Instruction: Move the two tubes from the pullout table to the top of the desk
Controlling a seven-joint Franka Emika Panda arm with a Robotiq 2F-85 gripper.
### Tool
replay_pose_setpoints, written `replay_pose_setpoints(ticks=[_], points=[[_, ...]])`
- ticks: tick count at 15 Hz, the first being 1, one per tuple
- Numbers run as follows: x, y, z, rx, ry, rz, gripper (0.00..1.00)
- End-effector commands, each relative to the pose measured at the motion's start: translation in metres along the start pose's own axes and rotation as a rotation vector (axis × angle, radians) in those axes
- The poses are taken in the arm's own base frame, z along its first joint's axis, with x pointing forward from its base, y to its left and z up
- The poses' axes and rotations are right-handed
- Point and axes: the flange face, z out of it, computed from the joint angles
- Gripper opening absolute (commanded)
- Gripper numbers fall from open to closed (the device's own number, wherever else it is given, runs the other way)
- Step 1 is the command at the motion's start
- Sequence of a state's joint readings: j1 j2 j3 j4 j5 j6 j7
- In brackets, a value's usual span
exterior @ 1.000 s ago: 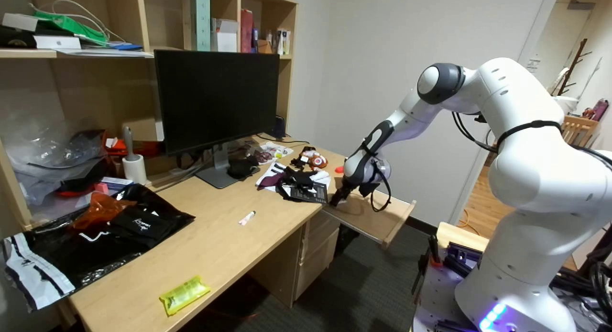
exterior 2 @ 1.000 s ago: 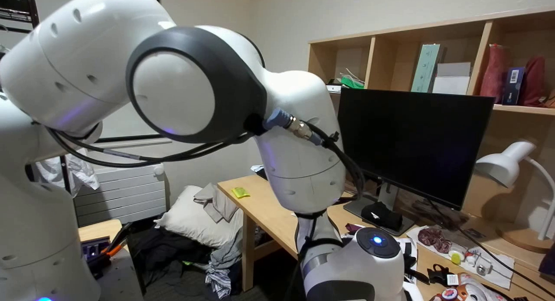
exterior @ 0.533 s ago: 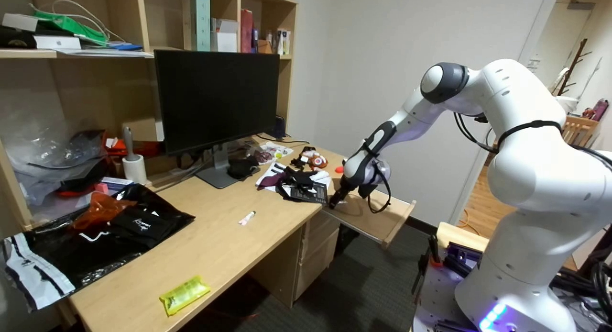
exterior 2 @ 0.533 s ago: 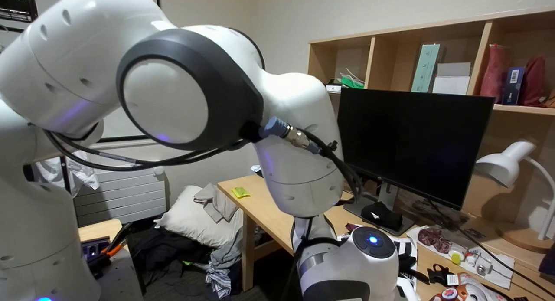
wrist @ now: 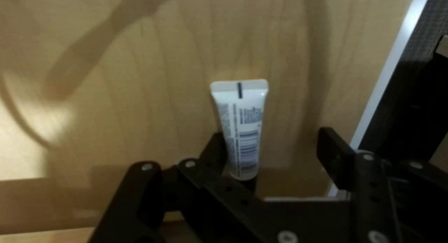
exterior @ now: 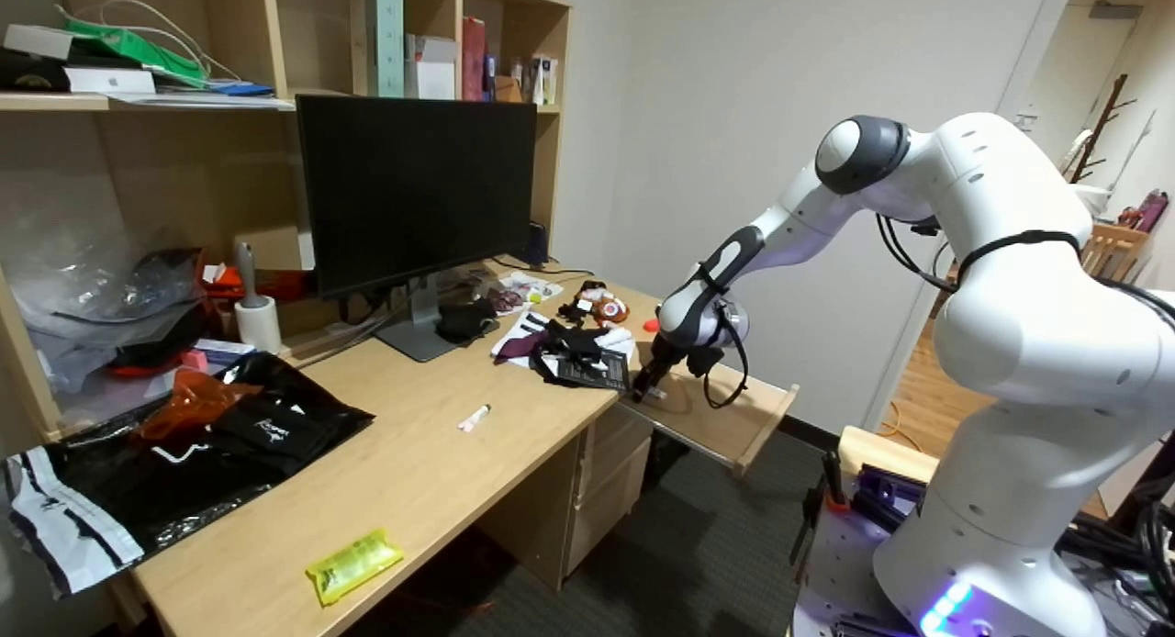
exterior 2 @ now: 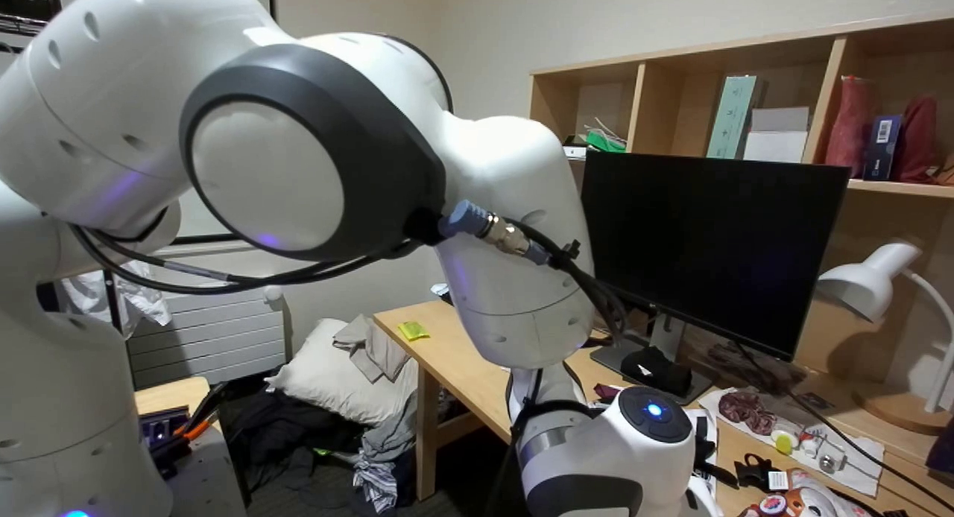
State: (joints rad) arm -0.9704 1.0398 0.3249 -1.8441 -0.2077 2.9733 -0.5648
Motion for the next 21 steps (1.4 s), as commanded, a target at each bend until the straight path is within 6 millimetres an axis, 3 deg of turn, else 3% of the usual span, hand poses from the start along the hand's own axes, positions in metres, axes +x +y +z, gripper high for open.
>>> replay_pose_setpoints(ticks=[1,5,7,12,16,21], points=[[-0.001,-0.002,-0.003,0.044,-0.019,0.013,0.4],[0.0,-0.006,-0.005,0.069,-0.034,0.025,0.14],[0.001,-0.007,-0.008,0.083,-0.043,0.054,0.07],[0.002,-0.002,-0.033,0.149,-0.035,0.204,0.09],[0.008,0.013,-0.086,0.207,0.062,0.344,0.1],[0.014,-0.004,-0.119,0.23,0.036,0.35,0.08]])
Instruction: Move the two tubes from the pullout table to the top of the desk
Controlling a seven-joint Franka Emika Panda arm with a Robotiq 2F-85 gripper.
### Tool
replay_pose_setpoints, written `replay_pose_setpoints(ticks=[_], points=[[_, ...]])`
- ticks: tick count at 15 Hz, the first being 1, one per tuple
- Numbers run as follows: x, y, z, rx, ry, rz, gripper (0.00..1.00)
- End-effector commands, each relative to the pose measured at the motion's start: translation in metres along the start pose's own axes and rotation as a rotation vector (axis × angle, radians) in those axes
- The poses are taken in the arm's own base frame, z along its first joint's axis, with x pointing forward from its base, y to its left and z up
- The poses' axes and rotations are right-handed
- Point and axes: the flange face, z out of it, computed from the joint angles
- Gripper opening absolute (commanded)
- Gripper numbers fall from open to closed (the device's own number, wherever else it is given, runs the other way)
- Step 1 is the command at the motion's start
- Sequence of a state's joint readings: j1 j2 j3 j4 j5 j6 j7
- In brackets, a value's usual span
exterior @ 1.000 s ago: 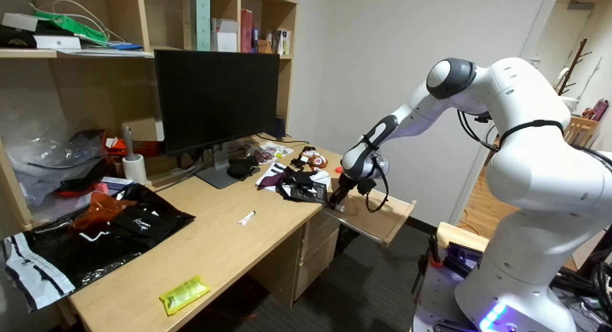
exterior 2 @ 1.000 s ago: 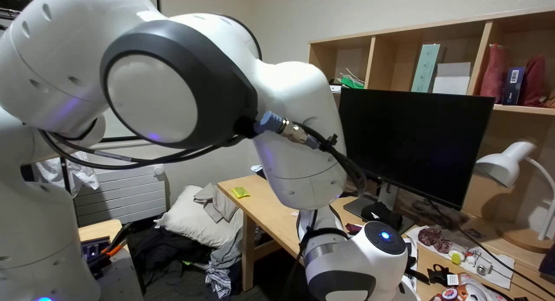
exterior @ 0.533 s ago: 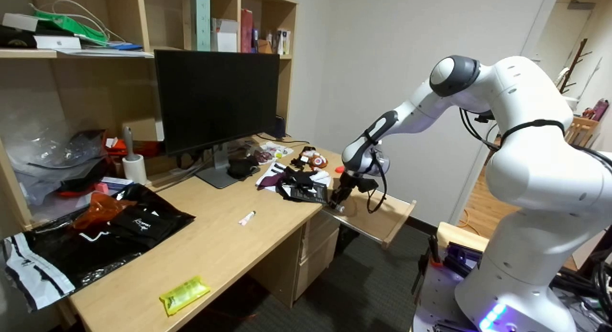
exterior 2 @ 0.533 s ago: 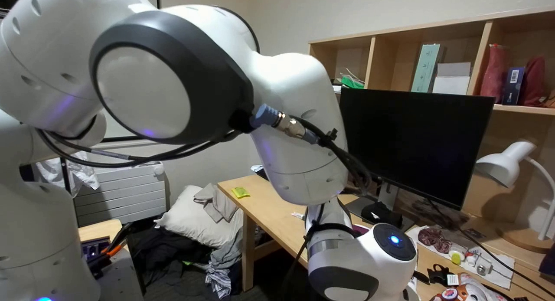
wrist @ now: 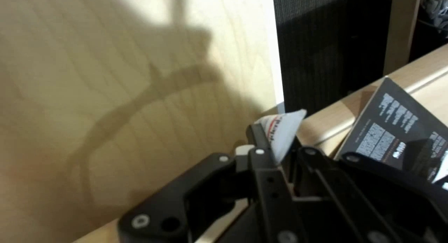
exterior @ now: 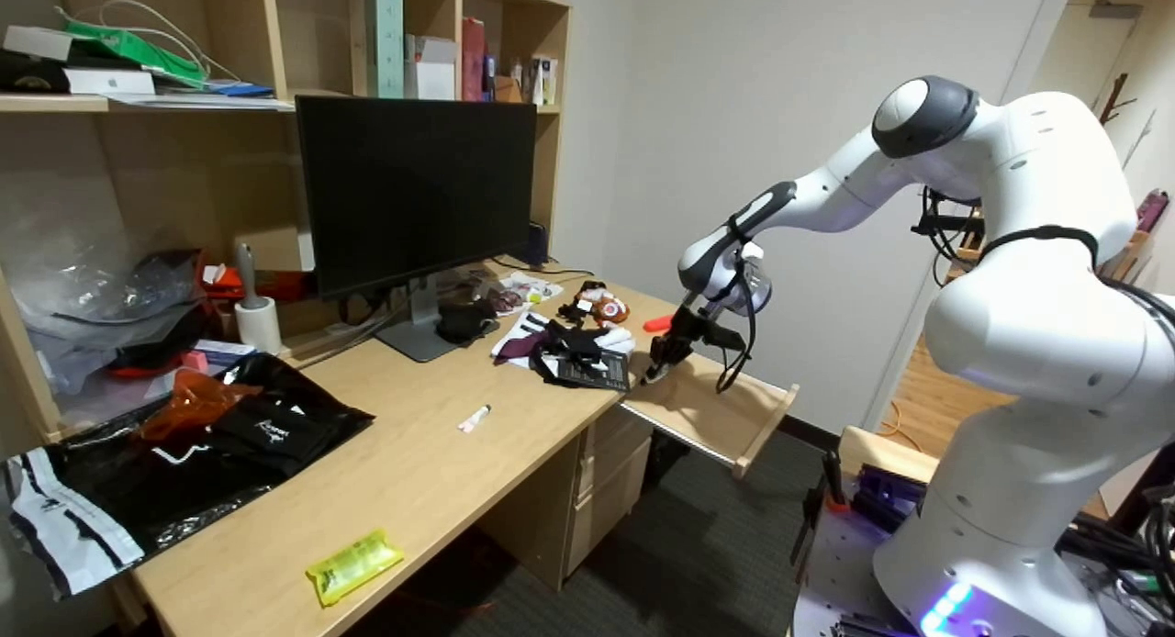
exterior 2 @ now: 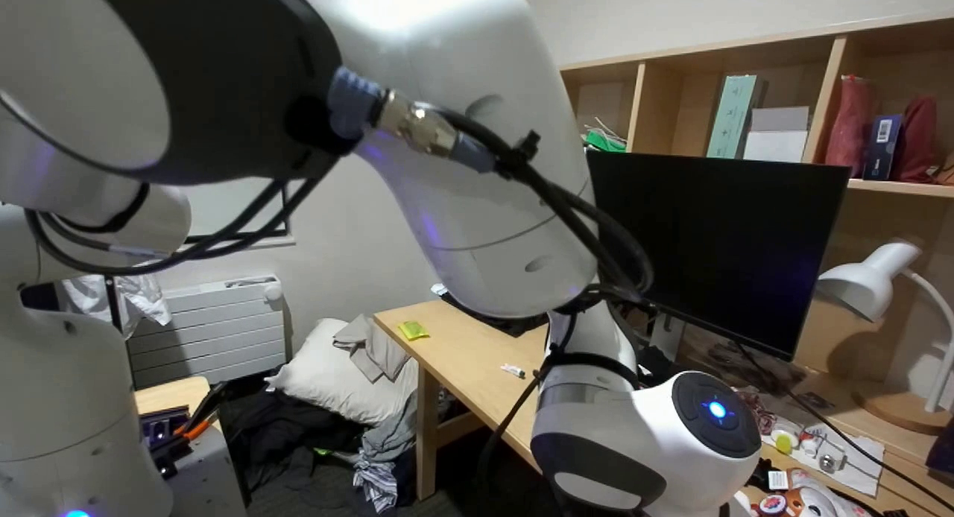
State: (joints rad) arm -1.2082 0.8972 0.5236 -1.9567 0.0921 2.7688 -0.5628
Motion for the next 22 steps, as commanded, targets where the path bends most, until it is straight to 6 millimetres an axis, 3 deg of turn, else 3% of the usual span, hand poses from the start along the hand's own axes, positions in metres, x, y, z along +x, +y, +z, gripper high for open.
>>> replay_pose_setpoints(ticks=[1,5,8,9,10,12,16,18,22], points=[[0.015,-0.046,-0.046,0.02,-0.004,-0.02,0.08],[0.037,-0.105,-0.077,0.053,0.004,-0.081,0.09],[0.048,-0.171,-0.083,0.151,-0.03,-0.148,0.08],[0.054,-0.181,-0.083,0.178,-0.025,-0.142,0.09],[0.058,-0.164,-0.078,0.14,-0.015,-0.12,0.13],[0.061,-0.187,-0.08,0.159,-0.018,-0.134,0.13],[0.06,-0.181,-0.081,0.156,-0.018,-0.132,0.13],[0.053,-0.202,-0.077,0.12,-0.058,-0.105,0.09],[0.02,-0.295,-0.066,0.087,-0.225,-0.279,0.08]])
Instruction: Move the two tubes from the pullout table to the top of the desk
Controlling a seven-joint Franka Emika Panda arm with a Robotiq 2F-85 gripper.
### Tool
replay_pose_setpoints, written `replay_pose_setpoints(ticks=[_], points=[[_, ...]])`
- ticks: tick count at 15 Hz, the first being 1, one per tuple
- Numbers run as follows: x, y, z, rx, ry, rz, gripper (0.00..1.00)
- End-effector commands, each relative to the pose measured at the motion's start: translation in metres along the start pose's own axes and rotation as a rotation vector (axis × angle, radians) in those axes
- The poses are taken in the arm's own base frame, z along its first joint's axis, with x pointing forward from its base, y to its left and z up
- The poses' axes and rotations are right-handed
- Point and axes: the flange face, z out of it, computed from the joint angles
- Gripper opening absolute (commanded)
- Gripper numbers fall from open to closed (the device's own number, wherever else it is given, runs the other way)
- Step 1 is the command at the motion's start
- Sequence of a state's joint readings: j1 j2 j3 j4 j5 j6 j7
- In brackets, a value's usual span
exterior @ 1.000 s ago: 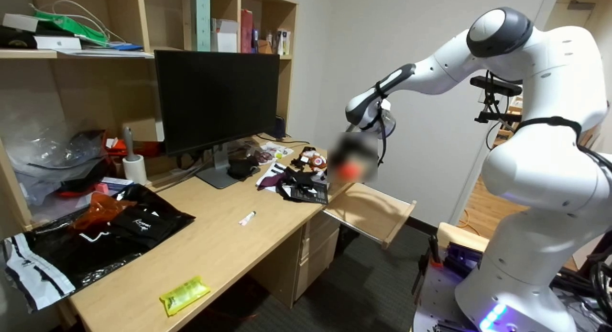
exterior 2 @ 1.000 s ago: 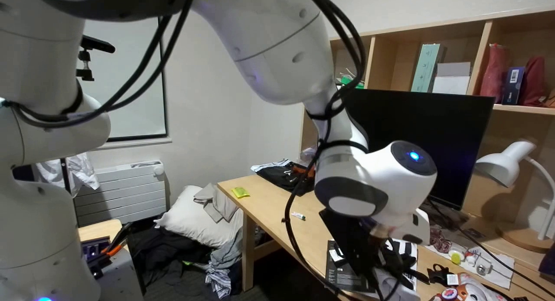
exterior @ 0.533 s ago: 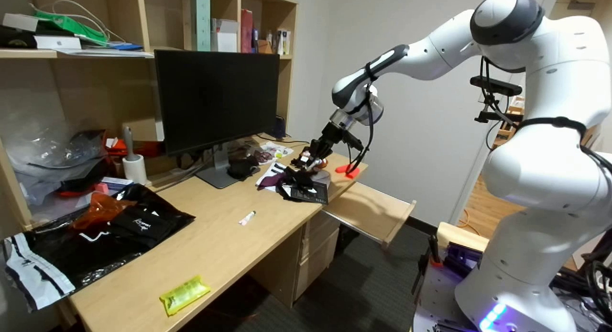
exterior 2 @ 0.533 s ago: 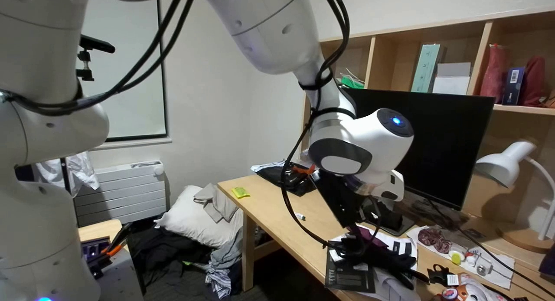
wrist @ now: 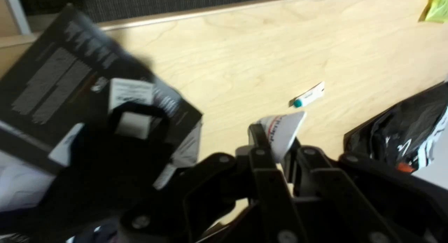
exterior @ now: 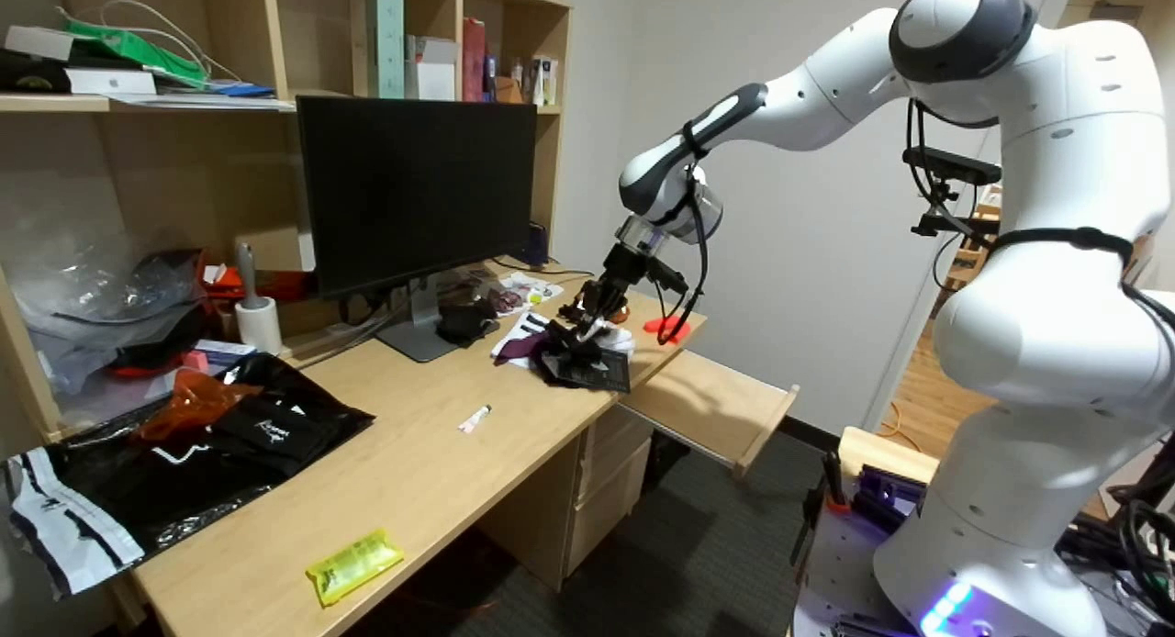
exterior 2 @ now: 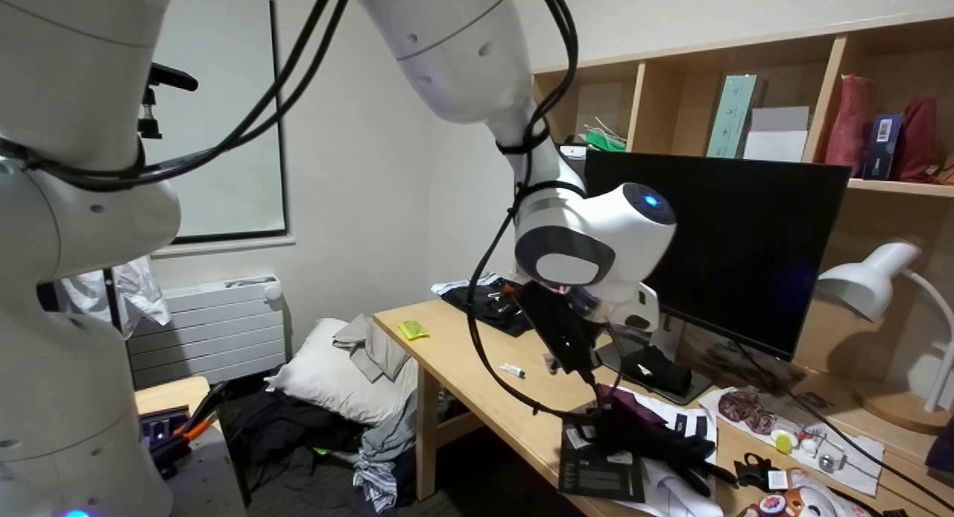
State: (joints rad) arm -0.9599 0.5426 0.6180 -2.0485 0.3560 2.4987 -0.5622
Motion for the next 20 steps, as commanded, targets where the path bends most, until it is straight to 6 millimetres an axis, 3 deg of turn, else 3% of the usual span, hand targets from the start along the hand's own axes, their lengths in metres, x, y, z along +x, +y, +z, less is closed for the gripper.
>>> replay_pose_setpoints(ticks=[1,4,7,12,13,17,20], points=[[-0.014,-0.095,0.013,-0.066,-0.15,-0.094,0.08],[-0.014,-0.152,0.038,-0.161,-0.252,-0.166,0.08],[-0.011,-0.178,0.062,-0.276,-0.326,-0.312,0.08],[-0.017,-0.188,0.072,-0.269,-0.317,-0.332,0.13],[-0.016,-0.186,0.071,-0.271,-0.316,-0.33,0.08],[-0.02,-0.18,0.09,-0.155,-0.448,-0.531,0.08],[-0.017,-0.174,0.103,-0.229,-0.517,-0.654,0.08]])
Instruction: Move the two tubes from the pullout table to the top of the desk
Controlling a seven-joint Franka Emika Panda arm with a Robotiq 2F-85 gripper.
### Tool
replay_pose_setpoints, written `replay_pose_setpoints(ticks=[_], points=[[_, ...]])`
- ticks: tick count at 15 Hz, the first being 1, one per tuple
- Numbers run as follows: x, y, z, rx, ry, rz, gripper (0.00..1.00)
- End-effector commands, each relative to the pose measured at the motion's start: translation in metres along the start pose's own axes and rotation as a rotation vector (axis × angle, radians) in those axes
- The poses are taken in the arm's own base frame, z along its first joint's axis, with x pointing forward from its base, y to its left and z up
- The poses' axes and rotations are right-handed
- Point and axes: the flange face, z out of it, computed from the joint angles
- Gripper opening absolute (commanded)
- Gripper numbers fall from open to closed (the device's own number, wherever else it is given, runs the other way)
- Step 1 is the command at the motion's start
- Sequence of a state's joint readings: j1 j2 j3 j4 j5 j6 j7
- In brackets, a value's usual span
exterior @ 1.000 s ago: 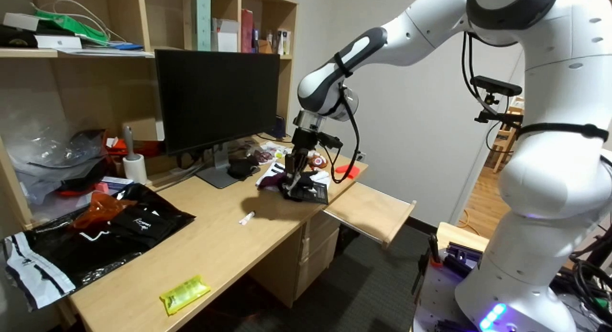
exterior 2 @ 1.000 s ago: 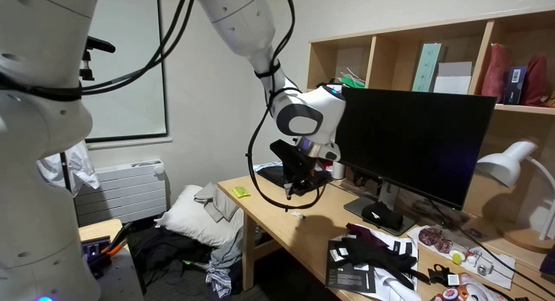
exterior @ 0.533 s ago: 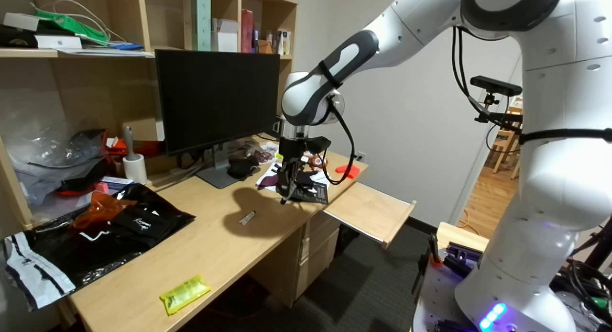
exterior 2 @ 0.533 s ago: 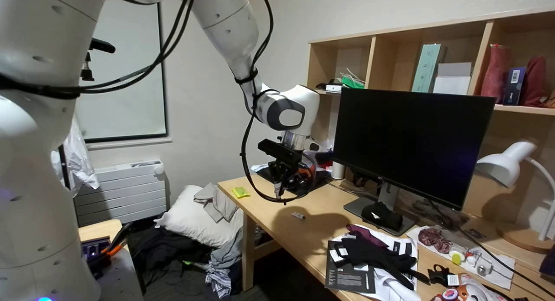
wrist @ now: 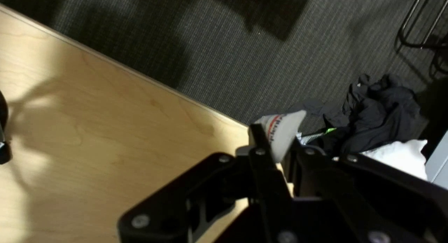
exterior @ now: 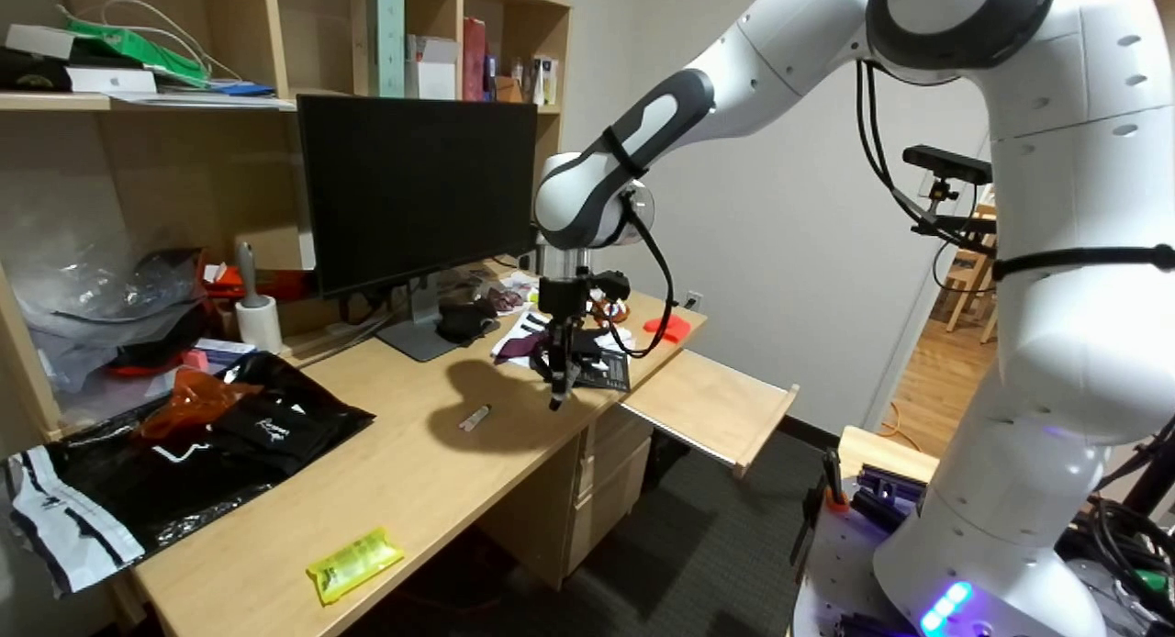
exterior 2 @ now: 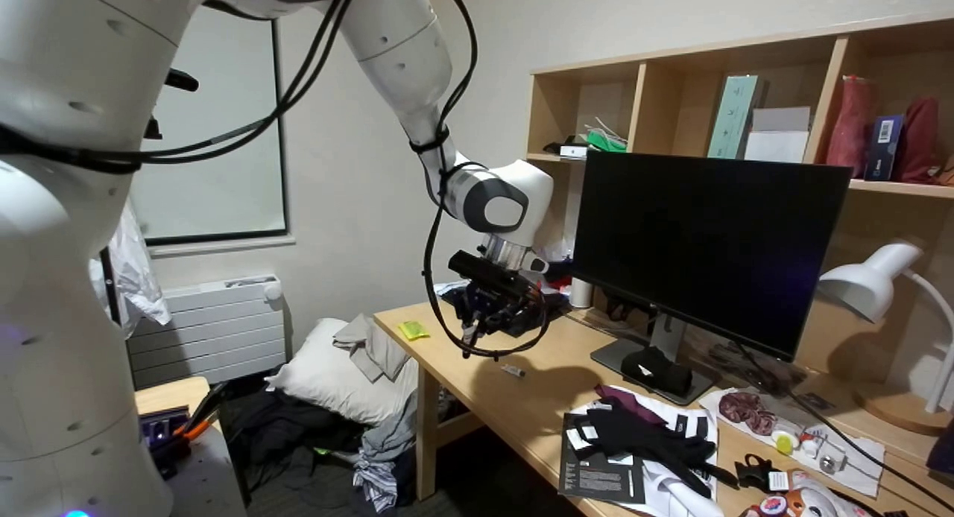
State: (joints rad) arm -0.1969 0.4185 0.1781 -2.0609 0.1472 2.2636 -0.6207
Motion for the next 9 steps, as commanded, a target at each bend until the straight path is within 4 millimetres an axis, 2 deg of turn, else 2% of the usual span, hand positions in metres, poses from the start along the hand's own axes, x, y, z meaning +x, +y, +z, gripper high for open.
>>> replay_pose_setpoints(ticks=[1,3,6,7,9], points=[[0.015,0.01,0.011,-0.083,-0.054,-0.125,0.08],[0.025,0.015,0.016,-0.198,-0.036,-0.18,0.08],[0.036,0.007,0.03,-0.19,0.089,-0.172,0.08],[0.031,0.009,0.024,-0.189,0.034,-0.16,0.13],[0.037,0.006,0.032,-0.194,0.061,-0.166,0.13]])
